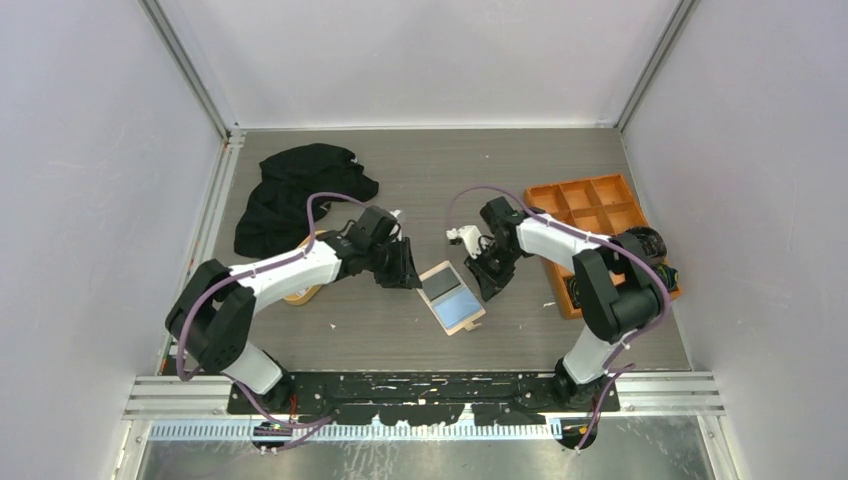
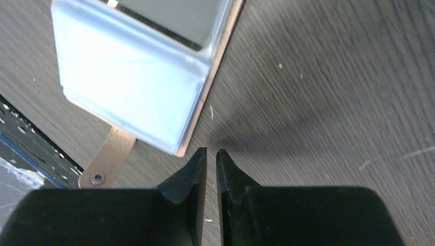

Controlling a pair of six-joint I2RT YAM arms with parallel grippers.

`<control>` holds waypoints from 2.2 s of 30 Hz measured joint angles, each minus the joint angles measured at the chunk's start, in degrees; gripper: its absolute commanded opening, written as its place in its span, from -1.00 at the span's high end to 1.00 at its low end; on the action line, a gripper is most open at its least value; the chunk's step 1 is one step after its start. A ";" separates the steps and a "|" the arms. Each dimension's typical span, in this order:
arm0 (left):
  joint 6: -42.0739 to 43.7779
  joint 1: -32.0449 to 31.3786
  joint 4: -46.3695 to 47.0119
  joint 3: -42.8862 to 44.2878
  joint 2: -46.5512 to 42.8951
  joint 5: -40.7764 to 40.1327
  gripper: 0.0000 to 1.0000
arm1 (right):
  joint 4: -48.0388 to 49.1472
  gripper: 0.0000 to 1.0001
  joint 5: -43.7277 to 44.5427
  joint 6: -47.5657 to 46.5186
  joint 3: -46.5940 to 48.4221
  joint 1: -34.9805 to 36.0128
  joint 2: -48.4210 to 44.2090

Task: Put the credit cards into the card holder
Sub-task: Adjust the card holder at the center of the board, then move the storage box to the center of the board.

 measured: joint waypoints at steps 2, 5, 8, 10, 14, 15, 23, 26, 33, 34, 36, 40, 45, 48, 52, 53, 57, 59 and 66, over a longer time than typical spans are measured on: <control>-0.04 0.22 -0.20 -0.26 -0.50 -0.11 0.55 | 0.09 0.65 0.90 2.03 1.14 1.03 2.43; 0.04 0.90 -0.81 -0.26 2.12 0.57 0.59 | 0.22 0.65 1.88 4.33 2.08 2.01 4.37; 0.13 1.64 -2.51 -0.24 6.25 1.07 0.59 | 0.02 0.65 2.23 6.32 2.73 2.34 5.11; 0.46 2.03 -4.44 -0.13 8.02 1.14 0.59 | 0.02 0.65 2.12 7.48 3.06 2.34 5.46; 1.97 3.56 -8.35 1.70 9.40 2.01 0.59 | 0.44 0.64 1.62 10.03 3.19 3.17 5.68; 2.38 4.31 -8.81 2.45 9.75 2.45 0.58 | 0.42 0.63 1.33 10.86 3.43 3.80 6.01; 3.13 9.01 -8.94 5.95 15.17 8.74 0.57 | 1.55 0.59 -2.80 17.59 8.02 10.03 9.51; 3.30 8.81 -9.16 8.81 17.94 11.13 0.57 | 1.90 0.59 -5.25 18.56 8.96 11.17 9.81; 5.05 8.61 -11.47 21.27 27.43 15.58 0.57 | 1.16 0.52 -8.09 14.64 8.70 7.58 5.40; 5.27 8.61 -11.67 23.39 29.07 16.39 0.57 | 1.05 0.51 -8.90 13.33 8.35 5.95 2.69; 5.68 8.61 -11.93 26.53 31.63 18.32 0.57 | 1.05 0.47 -10.16 11.19 7.96 2.73 -2.78; 6.16 8.28 -12.79 34.56 37.48 22.58 0.57 | 1.07 0.37 -11.89 7.32 7.91 -2.56 -13.29; 8.09 7.41 -12.87 38.84 38.93 21.77 0.54 | -0.83 0.29 -11.87 5.11 12.52 -3.04 -15.04; 9.79 7.32 -11.80 35.45 33.59 18.03 0.53 | -2.10 -0.02 -12.17 5.44 16.50 -3.04 -13.27; 12.37 9.57 -8.68 21.49 13.77 10.40 0.43 | -1.68 -0.99 -14.95 7.23 21.46 -3.26 -11.39; 13.44 10.14 -7.54 18.23 8.28 8.37 0.25 | -1.33 -0.97 -16.09 7.34 22.12 -3.41 -10.86; 18.40 12.17 -3.56 6.29 -13.29 -3.08 -0.60 | -3.91 -0.84 -24.17 7.72 27.63 -3.56 -3.28; 19.80 13.27 -3.23 2.08 -19.17 -9.44 -0.61 | -4.76 -0.83 -26.25 7.30 29.90 -3.13 1.99; 18.80 27.89 -6.23 -2.40 -14.58 -13.00 -0.61 | -2.71 -0.80 -26.49 9.53 23.43 -1.01 3.93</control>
